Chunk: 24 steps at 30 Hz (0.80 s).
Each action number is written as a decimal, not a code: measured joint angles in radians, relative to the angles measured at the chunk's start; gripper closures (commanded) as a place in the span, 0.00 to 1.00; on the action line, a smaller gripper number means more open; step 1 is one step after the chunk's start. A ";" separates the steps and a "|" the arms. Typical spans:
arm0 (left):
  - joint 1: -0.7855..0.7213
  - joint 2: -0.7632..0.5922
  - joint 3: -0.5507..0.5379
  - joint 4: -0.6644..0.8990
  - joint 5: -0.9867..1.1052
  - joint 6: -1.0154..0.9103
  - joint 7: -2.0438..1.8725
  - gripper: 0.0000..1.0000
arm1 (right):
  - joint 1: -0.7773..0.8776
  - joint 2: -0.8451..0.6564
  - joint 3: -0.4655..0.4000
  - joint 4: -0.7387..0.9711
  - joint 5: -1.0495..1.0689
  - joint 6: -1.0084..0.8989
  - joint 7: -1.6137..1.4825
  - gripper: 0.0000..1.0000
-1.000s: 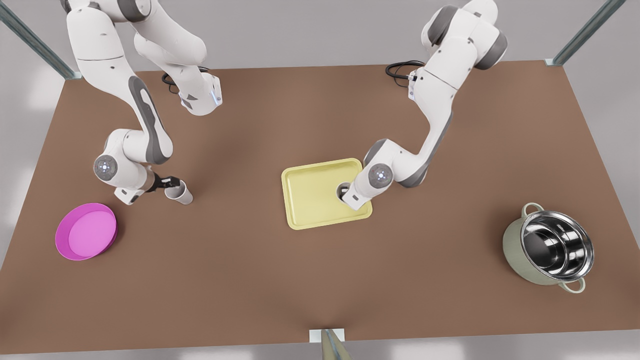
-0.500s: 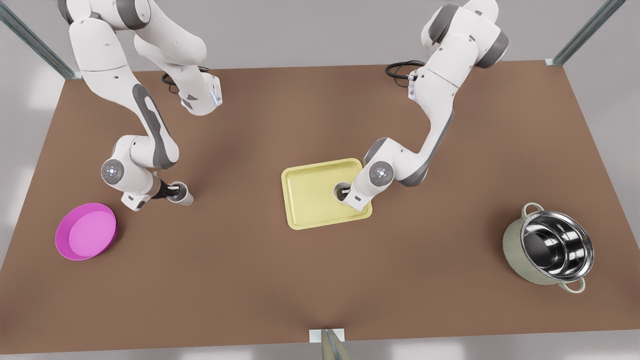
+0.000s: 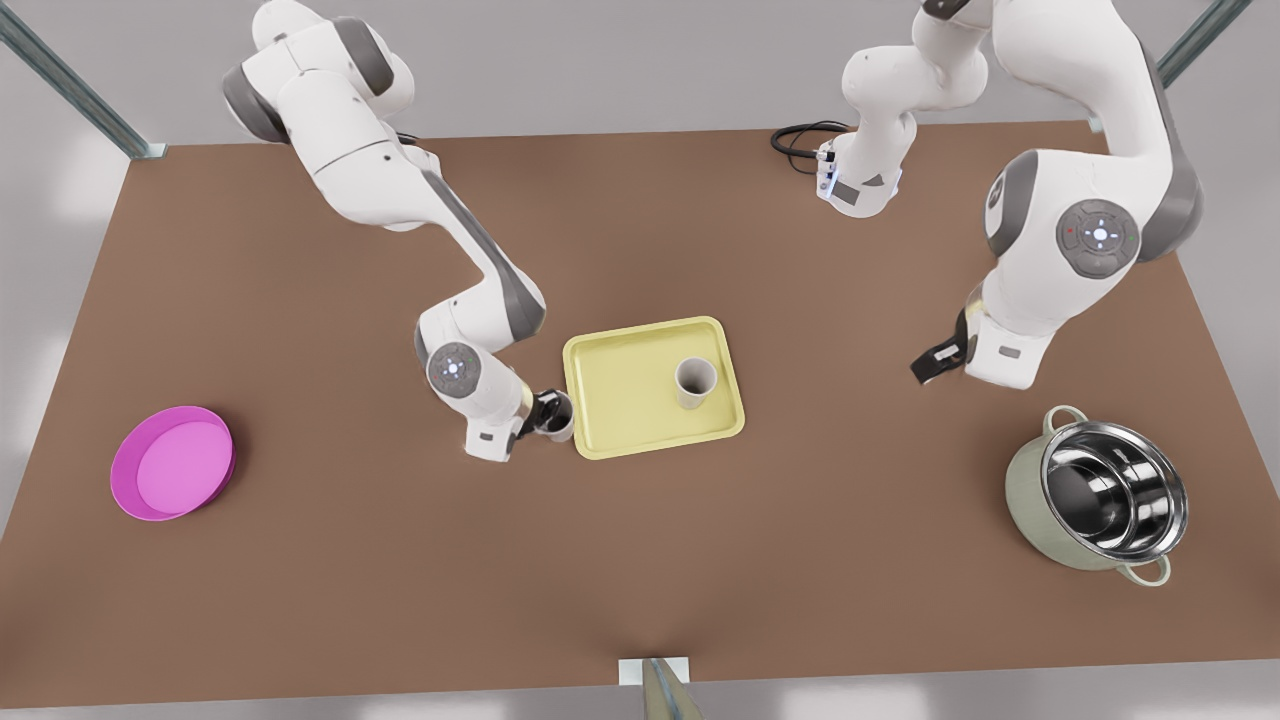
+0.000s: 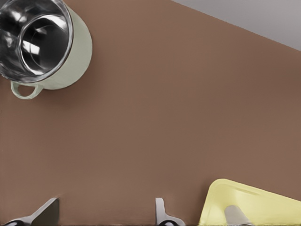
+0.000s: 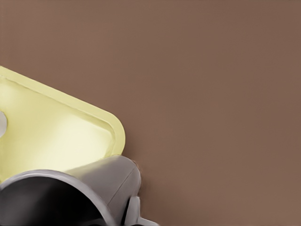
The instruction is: Use both arms to respectively pick up the white IKEA cups from the middle-left and middle-right positions, then place the white IKEA cups onto the middle-middle tray, ensuring that the cups remain upright and do not tip over
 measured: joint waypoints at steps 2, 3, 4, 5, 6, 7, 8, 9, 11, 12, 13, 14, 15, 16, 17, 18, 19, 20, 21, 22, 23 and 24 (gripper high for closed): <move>-0.005 -0.001 0.008 -0.007 -0.006 -0.037 0.052 0.00 | 0.046 0.027 -0.001 0.026 -0.005 0.008 0.046 0.79; -0.008 0.002 0.009 -0.007 -0.011 -0.051 0.075 0.00 | 0.064 0.039 -0.001 0.031 -0.008 0.013 0.068 0.79; -0.010 0.003 0.009 -0.007 -0.019 -0.062 0.096 0.00 | 0.079 0.051 -0.001 0.034 -0.009 0.021 0.088 0.79; -0.010 0.003 0.010 -0.006 -0.031 -0.072 0.117 0.00 | 0.091 0.066 -0.001 0.035 -0.011 0.030 0.108 0.79; -0.009 0.002 0.010 -0.005 -0.040 -0.080 0.136 0.00 | 0.101 0.080 -0.001 0.033 -0.014 0.040 0.126 0.79; -0.008 0.003 0.010 -0.004 -0.048 -0.087 0.155 0.00 | 0.108 0.094 -0.001 0.031 -0.016 0.050 0.143 0.79; -0.008 0.003 0.010 -0.004 -0.053 -0.093 0.172 0.00 | 0.113 0.103 -0.001 0.029 -0.018 0.060 0.159 0.79; -0.008 0.003 0.010 -0.004 -0.057 -0.098 0.188 0.00 | 0.115 0.111 0.000 0.028 -0.020 0.070 0.174 0.79; -0.007 0.003 0.010 -0.004 -0.063 -0.106 0.219 0.00 | 0.112 0.118 0.000 0.028 -0.025 0.086 0.203 0.00; -0.007 0.004 0.010 -0.004 -0.065 -0.109 0.232 0.00 | 0.109 0.119 0.000 0.028 -0.028 0.092 0.218 0.00; -0.006 0.004 0.010 -0.004 -0.067 -0.111 0.246 0.00 | 0.108 0.120 0.000 0.028 -0.033 0.098 0.233 0.00; -0.006 0.005 0.010 -0.004 -0.068 -0.114 0.258 0.00 | 0.107 0.119 0.000 0.028 -0.040 0.102 0.250 0.00; -0.006 0.005 0.010 -0.004 -0.069 -0.115 0.270 0.00 | 0.106 0.119 0.000 0.028 -0.052 0.105 0.271 0.00; -0.006 0.005 0.010 -0.004 -0.070 -0.117 0.281 0.00 | 0.106 0.119 0.000 0.028 -0.065 0.107 0.294 0.00; -0.006 0.005 0.010 -0.004 -0.070 -0.118 0.291 0.00 | 0.106 0.118 0.000 0.028 -0.071 0.109 0.313 0.00; -0.006 0.005 0.010 -0.004 -0.071 -0.120 0.301 0.00 | 0.104 0.117 0.000 0.028 -0.071 0.111 0.329 0.00; -0.006 0.005 0.010 -0.004 -0.077 -0.121 0.311 0.00 | 0.102 0.113 0.000 0.028 -0.069 0.112 0.340 0.00; -0.005 0.005 0.010 -0.004 -0.081 -0.122 0.320 0.00 | 0.100 0.106 0.000 0.026 -0.064 0.111 0.350 0.00; -0.005 0.005 0.010 -0.004 -0.085 -0.122 0.328 0.00 | 0.098 0.094 0.000 0.023 -0.058 0.110 0.356 0.00; -0.005 0.005 0.010 -0.004 -0.087 -0.123 0.336 0.00 | 0.094 0.081 0.001 0.021 -0.051 0.105 0.361 0.00; -0.005 0.005 0.010 -0.004 -0.089 -0.124 0.344 0.00 | 0.086 0.062 0.001 0.020 -0.044 0.097 0.365 0.00; -0.005 0.005 0.010 -0.004 -0.090 -0.124 0.351 0.00 | 0.074 0.036 0.002 0.019 -0.037 0.081 0.367 0.00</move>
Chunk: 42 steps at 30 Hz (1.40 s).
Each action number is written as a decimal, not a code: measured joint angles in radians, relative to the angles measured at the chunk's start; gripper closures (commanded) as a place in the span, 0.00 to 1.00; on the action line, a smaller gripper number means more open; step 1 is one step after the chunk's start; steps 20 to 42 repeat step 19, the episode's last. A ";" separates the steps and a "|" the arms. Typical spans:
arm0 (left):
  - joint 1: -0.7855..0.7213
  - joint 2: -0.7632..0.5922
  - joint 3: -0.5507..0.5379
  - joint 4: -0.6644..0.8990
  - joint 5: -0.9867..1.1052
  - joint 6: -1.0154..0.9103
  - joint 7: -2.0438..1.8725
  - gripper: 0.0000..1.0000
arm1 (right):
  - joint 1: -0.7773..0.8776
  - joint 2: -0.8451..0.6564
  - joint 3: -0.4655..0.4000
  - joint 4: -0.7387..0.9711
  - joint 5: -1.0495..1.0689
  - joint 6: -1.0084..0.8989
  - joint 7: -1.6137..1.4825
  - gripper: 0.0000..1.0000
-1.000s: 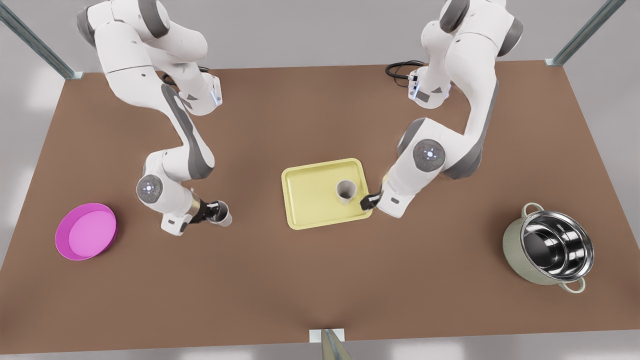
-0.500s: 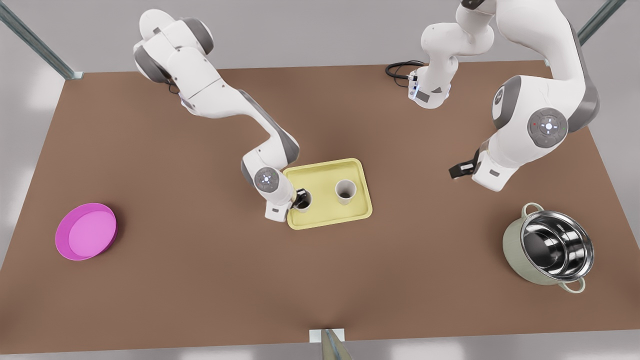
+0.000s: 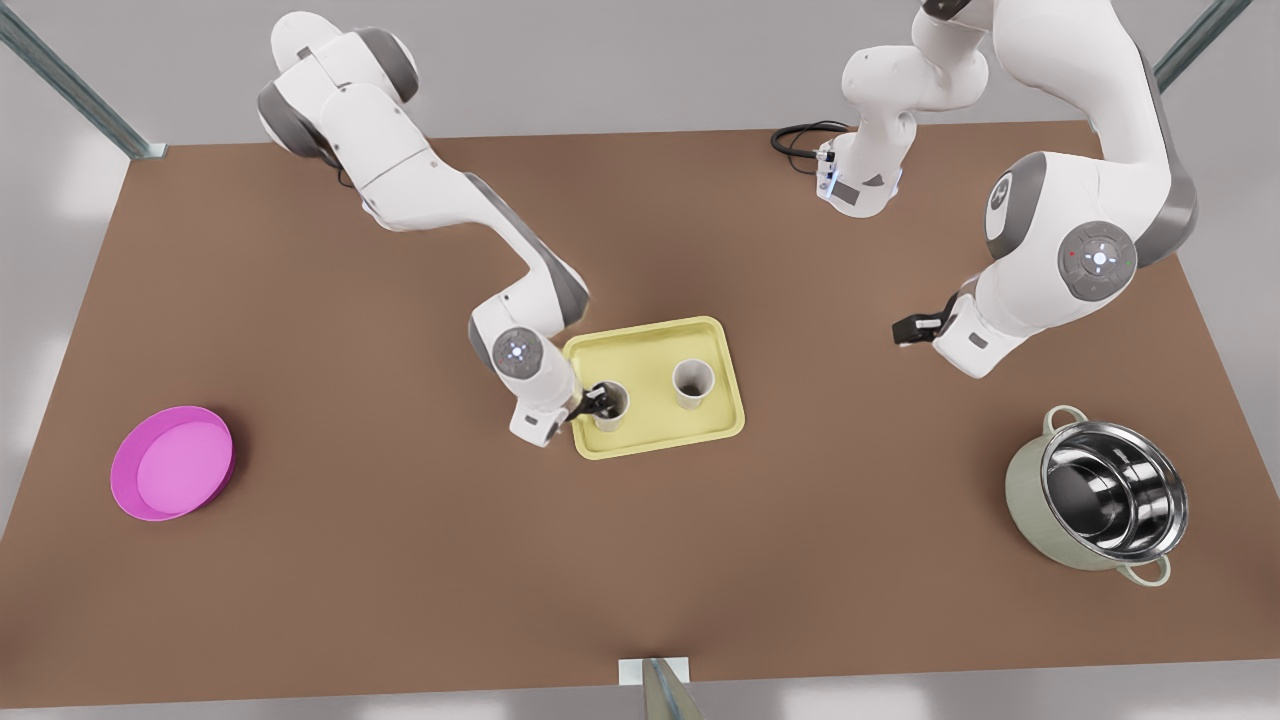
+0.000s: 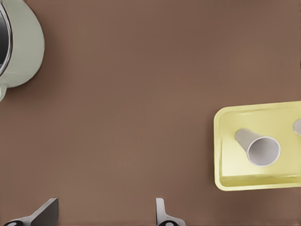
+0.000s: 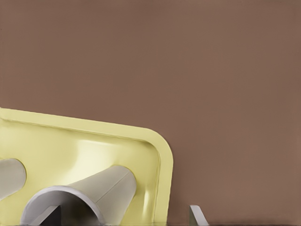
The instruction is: Use both arms to respectively pick up the white IKEA cups from the middle-left and middle-right positions, then place the white IKEA cups onto the middle-middle tray, ensuring that the cups remain upright and do not tip over
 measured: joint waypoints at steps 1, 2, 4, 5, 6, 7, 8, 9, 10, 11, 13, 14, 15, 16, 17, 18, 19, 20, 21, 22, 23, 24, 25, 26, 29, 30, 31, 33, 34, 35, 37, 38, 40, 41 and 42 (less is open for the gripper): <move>0.000 0.000 0.000 0.000 -0.001 0.000 0.007 0.00 | -0.014 -0.027 0.001 0.000 0.005 -0.020 0.001 0.00; -0.001 0.000 0.000 0.000 -0.002 -0.001 0.013 0.00 | -0.034 -0.054 0.001 0.003 0.012 -0.044 0.001 0.00; -0.002 0.000 0.000 0.000 -0.003 -0.001 0.025 0.00 | -0.101 -0.081 -0.002 0.008 0.019 -0.097 -0.003 0.00; -0.002 0.000 0.000 0.000 -0.003 -0.002 0.030 0.00 | -0.143 -0.079 -0.006 0.006 0.015 -0.121 -0.008 0.00; -0.002 0.000 0.000 0.000 -0.004 -0.002 0.035 0.00 | -0.194 -0.073 -0.008 0.004 -0.006 -0.144 -0.014 0.00; -0.002 0.000 0.000 0.000 -0.004 -0.002 0.040 0.00 | -0.264 -0.059 -0.010 0.004 -0.032 -0.165 -0.020 0.00; -0.002 -0.001 0.000 0.000 -0.003 -0.003 0.045 0.00 | -0.339 -0.059 -0.012 0.009 -0.056 -0.191 -0.031 0.00; -0.002 -0.001 0.000 0.000 -0.002 -0.004 0.049 0.00 | -0.400 -0.087 -0.014 0.020 -0.075 -0.233 -0.044 0.00; -0.003 -0.001 0.000 -0.001 -0.001 -0.004 0.053 0.00 | -0.450 -0.146 -0.014 0.019 -0.091 -0.275 -0.060 0.00; -0.003 0.000 0.000 -0.001 0.000 -0.005 0.057 0.00 | -0.482 -0.224 -0.015 0.005 -0.104 -0.313 -0.075 0.00; -0.003 0.003 0.000 -0.001 0.002 -0.005 0.061 0.00 | -0.555 -0.344 -0.014 -0.001 -0.116 -0.401 -0.109 0.00; -0.004 0.004 0.000 -0.001 0.002 -0.005 0.063 0.00 | -0.579 -0.396 -0.014 0.004 -0.120 -0.446 -0.126 0.00; -0.006 0.004 0.000 -0.002 0.002 -0.006 0.065 0.00 | -0.590 -0.451 -0.014 0.009 -0.123 -0.491 -0.141 0.00; -0.006 0.004 0.000 -0.001 0.002 -0.005 0.066 0.00 | -0.595 -0.502 -0.014 0.013 -0.125 -0.531 -0.156 0.00; -0.004 0.005 0.000 -0.001 0.002 -0.005 0.067 0.00 | -0.595 -0.533 -0.014 0.034 -0.127 -0.570 -0.170 0.00; -0.004 0.006 0.000 -0.001 0.001 -0.005 0.069 0.00 | -0.594 -0.545 -0.014 0.063 -0.130 -0.607 -0.184 0.00; -0.004 0.005 0.000 -0.001 0.001 -0.005 0.070 0.00 | -0.591 -0.550 -0.014 0.085 -0.133 -0.639 -0.196 0.00; -0.004 0.005 0.000 -0.001 0.001 -0.005 0.070 0.00 | -0.591 -0.550 -0.014 0.085 -0.133 -0.639 -0.196 0.00; -0.004 0.005 0.000 -0.001 0.001 -0.005 0.070 0.00 | -0.591 -0.550 -0.014 0.085 -0.133 -0.639 -0.196 0.00; -0.004 0.005 0.000 -0.001 0.001 -0.005 0.070 0.00 | -0.591 -0.550 -0.014 0.085 -0.133 -0.639 -0.196 0.00; -0.004 0.005 0.000 -0.001 0.001 -0.005 0.070 0.00 | -0.591 -0.550 -0.014 0.085 -0.133 -0.639 -0.196 0.00; -0.004 0.005 0.000 -0.001 0.001 -0.005 0.070 0.00 | -0.591 -0.550 -0.014 0.085 -0.133 -0.639 -0.196 0.00; -0.004 0.005 0.000 -0.001 0.001 -0.005 0.070 0.00 | -0.591 -0.550 -0.014 0.085 -0.133 -0.639 -0.196 0.00; -0.004 0.005 0.000 -0.001 0.001 -0.005 0.070 0.00 | -0.591 -0.550 -0.014 0.085 -0.133 -0.639 -0.196 0.00; -0.004 0.005 0.000 -0.001 0.001 -0.005 0.070 0.00 | -0.591 -0.550 -0.014 0.085 -0.133 -0.639 -0.196 0.00; -0.004 0.005 0.000 -0.001 0.001 -0.005 0.070 0.00 | -0.591 -0.550 -0.014 0.085 -0.133 -0.639 -0.196 0.00; -0.004 0.005 0.000 -0.001 0.001 -0.005 0.070 0.00 | -0.591 -0.550 -0.014 0.085 -0.133 -0.639 -0.196 0.00; -0.004 0.005 0.000 -0.001 0.001 -0.005 0.070 0.00 | -0.591 -0.550 -0.014 0.085 -0.133 -0.639 -0.196 0.00; -0.004 0.005 0.000 -0.001 0.001 -0.005 0.070 0.00 | -0.591 -0.550 -0.014 0.085 -0.133 -0.639 -0.196 0.00; -0.004 0.005 0.000 -0.001 0.001 -0.005 0.070 0.00 | -0.591 -0.550 -0.014 0.085 -0.133 -0.639 -0.196 0.00; -0.004 0.005 0.000 -0.001 0.001 -0.005 0.070 0.00 | -0.591 -0.550 -0.014 0.085 -0.133 -0.639 -0.196 0.00; -0.004 0.005 0.000 -0.001 0.001 -0.005 0.070 0.00 | -0.591 -0.550 -0.014 0.085 -0.133 -0.639 -0.196 0.00; -0.004 0.005 0.000 -0.001 0.001 -0.005 0.070 0.00 | -0.591 -0.550 -0.014 0.085 -0.133 -0.639 -0.196 0.00; -0.004 0.005 0.000 -0.001 0.001 -0.005 0.070 0.00 | -0.591 -0.550 -0.014 0.085 -0.133 -0.639 -0.196 0.00; -0.004 0.005 0.000 -0.001 0.001 -0.005 0.070 0.00 | -0.591 -0.550 -0.014 0.085 -0.133 -0.639 -0.196 0.00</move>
